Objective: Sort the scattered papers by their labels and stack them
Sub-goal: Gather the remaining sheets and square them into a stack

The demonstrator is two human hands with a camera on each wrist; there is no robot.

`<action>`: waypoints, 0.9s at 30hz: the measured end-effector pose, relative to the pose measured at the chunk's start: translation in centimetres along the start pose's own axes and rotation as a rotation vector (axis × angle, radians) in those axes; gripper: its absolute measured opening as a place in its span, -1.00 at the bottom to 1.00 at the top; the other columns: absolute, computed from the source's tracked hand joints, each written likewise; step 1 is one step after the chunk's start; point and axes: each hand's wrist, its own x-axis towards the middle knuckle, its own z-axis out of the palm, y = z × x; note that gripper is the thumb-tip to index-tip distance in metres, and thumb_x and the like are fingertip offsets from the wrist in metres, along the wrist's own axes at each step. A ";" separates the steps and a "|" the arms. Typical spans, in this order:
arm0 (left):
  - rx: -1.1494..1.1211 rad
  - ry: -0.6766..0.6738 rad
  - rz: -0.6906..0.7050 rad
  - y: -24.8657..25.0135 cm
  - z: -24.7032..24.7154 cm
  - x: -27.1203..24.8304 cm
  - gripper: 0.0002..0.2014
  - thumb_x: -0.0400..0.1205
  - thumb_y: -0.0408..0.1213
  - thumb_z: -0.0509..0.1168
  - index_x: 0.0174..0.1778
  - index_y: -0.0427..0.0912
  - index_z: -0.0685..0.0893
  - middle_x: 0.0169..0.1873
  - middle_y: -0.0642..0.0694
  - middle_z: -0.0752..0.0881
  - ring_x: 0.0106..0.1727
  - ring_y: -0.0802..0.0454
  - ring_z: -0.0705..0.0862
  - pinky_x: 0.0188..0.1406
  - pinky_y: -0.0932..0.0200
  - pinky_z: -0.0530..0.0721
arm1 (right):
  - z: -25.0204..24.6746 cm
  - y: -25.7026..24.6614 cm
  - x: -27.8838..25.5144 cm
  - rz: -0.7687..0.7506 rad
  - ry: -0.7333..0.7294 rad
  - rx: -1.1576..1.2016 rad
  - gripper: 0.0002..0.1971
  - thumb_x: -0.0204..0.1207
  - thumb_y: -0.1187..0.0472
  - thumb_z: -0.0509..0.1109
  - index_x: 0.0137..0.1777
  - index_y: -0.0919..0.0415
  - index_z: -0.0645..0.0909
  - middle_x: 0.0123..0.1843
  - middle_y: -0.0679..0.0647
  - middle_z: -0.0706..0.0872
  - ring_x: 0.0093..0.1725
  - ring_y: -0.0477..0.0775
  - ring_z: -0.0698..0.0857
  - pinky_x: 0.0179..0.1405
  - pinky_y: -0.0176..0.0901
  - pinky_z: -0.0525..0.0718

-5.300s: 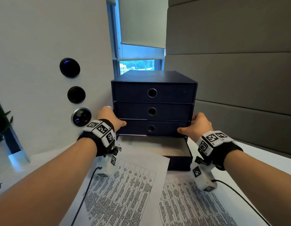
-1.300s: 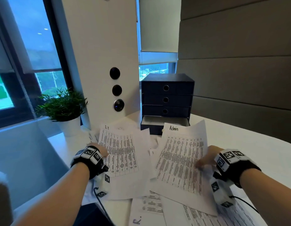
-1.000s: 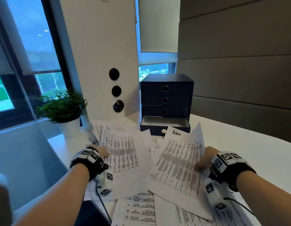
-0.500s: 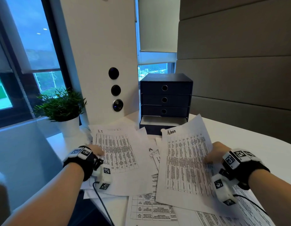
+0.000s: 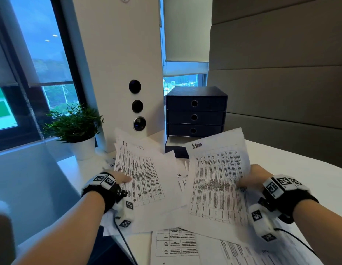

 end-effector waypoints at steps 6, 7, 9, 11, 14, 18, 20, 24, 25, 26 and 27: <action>-0.111 -0.086 0.015 -0.4 0.0 -0.3 -0.39 0.70 -0.01 0.19 0.58 -0.32 0.31 0.58 -0.28 0.32 0.54 -0.19 0.39 0.52 0.05 0.34 | 0.0 1.3 -0.8 -0.022 -0.168 -0.098 -0.71 0.24 0.17 0.67 -0.06 0.14 0.72 -0.15 0.05 0.82 -0.11 0.10 0.78 -0.09 -0.08 0.75; -0.111 -0.081 0.027 -0.5 0.1 -0.4 -0.38 0.69 0.00 0.20 0.58 -0.31 0.31 0.57 -0.28 0.34 0.53 -0.20 0.41 0.50 0.05 0.38 | 0.0 1.4 -1.0 -0.011 -0.161 -0.114 -0.72 0.24 0.19 0.67 -0.07 0.14 0.72 -0.18 0.03 0.81 -0.14 0.07 0.78 -0.17 -0.16 0.72; -0.135 -0.016 0.026 -0.8 0.4 -0.7 -0.38 0.70 0.00 0.18 0.57 -0.35 0.31 0.51 -0.27 0.43 0.47 -0.18 0.48 0.44 0.08 0.45 | 0.0 1.3 -1.4 0.002 -0.142 -0.097 -0.70 0.25 0.26 0.67 -0.04 0.17 0.72 -0.18 0.05 0.81 -0.17 0.07 0.77 -0.32 -0.24 0.66; -0.167 0.022 0.034 -1.1 0.4 -0.6 -0.52 0.69 -0.14 0.26 0.38 -0.45 0.48 0.20 -0.28 0.65 0.25 -0.16 0.64 0.22 0.07 0.63 | -0.2 0.7 -1.8 0.003 -0.084 -0.062 -0.67 0.26 0.31 0.65 0.03 0.24 0.72 -0.09 0.13 0.81 -0.11 0.12 0.78 -0.25 -0.19 0.70; -0.211 0.118 0.109 -1.5 -0.4 0.5 -0.82 0.58 -0.32 0.36 -0.30 -0.27 0.56 -0.27 -0.20 0.65 -0.09 -0.16 0.70 0.02 0.02 0.72 | -1.0 -0.1 -1.9 -0.006 0.055 -0.035 -0.68 0.29 0.38 0.61 0.05 0.31 0.69 0.01 0.22 0.78 0.03 0.21 0.74 -0.01 -0.08 0.70; -0.321 0.265 0.144 -1.7 -2.6 0.4 -0.81 0.49 -0.39 0.44 -0.35 -0.29 0.55 -0.31 -0.24 0.66 -0.23 -0.18 0.67 -0.24 0.05 0.67 | -3.2 -0.8 -2.3 -0.093 0.204 0.044 -0.76 0.31 0.49 0.51 -0.01 0.35 0.72 -0.05 0.29 0.78 0.00 0.23 0.73 -0.05 -0.06 0.63; -0.376 0.340 0.199 -1.8 -3.6 0.1 -0.85 0.45 -0.45 0.45 -0.35 -0.33 0.60 -0.24 -0.34 0.70 -0.18 -0.26 0.71 -0.17 -0.07 0.71 | -4.4 -1.8 -2.6 -0.149 0.271 0.105 -0.76 0.35 0.48 0.46 0.00 0.26 0.70 -0.07 0.28 0.78 0.02 0.25 0.74 -0.01 -0.03 0.66; -0.497 0.397 0.231 -2.5 -5.7 -0.9 -0.91 0.49 -0.52 0.42 -0.26 -0.38 0.62 -0.31 -0.31 0.63 -0.25 -0.19 0.63 -0.28 0.03 0.61 | -6.5 -4.1 -2.9 -0.273 0.345 0.359 -0.91 0.32 0.35 0.47 -0.22 0.17 0.67 -0.16 0.26 0.81 -0.11 0.28 0.78 -0.04 0.22 0.77; -0.540 0.417 0.234 -2.9 -6.2 -0.7 -0.93 0.48 -0.51 0.43 -0.25 -0.36 0.65 -0.28 -0.33 0.67 -0.24 -0.21 0.66 -0.25 0.04 0.64 | -6.9 -4.6 -3.1 -0.293 0.327 0.487 -0.94 0.35 0.23 0.41 -0.22 0.19 0.69 -0.14 0.31 0.81 -0.12 0.29 0.78 -0.07 0.22 0.75; -0.595 0.425 0.229 -3.3 -6.8 -1.0 -0.92 0.48 -0.51 0.44 -0.28 -0.32 0.66 -0.26 -0.34 0.70 -0.22 -0.22 0.69 -0.22 0.02 0.68 | -7.4 -5.1 -3.4 -0.270 0.309 0.610 -0.83 0.39 0.17 0.32 -0.18 0.21 0.71 -0.08 0.35 0.80 -0.12 0.30 0.76 -0.09 0.18 0.70; -0.654 0.435 0.230 -3.8 -7.4 -1.1 -0.91 0.48 -0.52 0.44 -0.27 -0.31 0.67 -0.24 -0.32 0.71 -0.20 -0.21 0.70 -0.18 0.02 0.69 | -7.8 -5.4 -3.8 -0.244 0.310 0.701 -0.76 0.43 0.18 0.24 -0.12 0.25 0.72 -0.07 0.34 0.79 -0.14 0.32 0.74 -0.10 0.15 0.67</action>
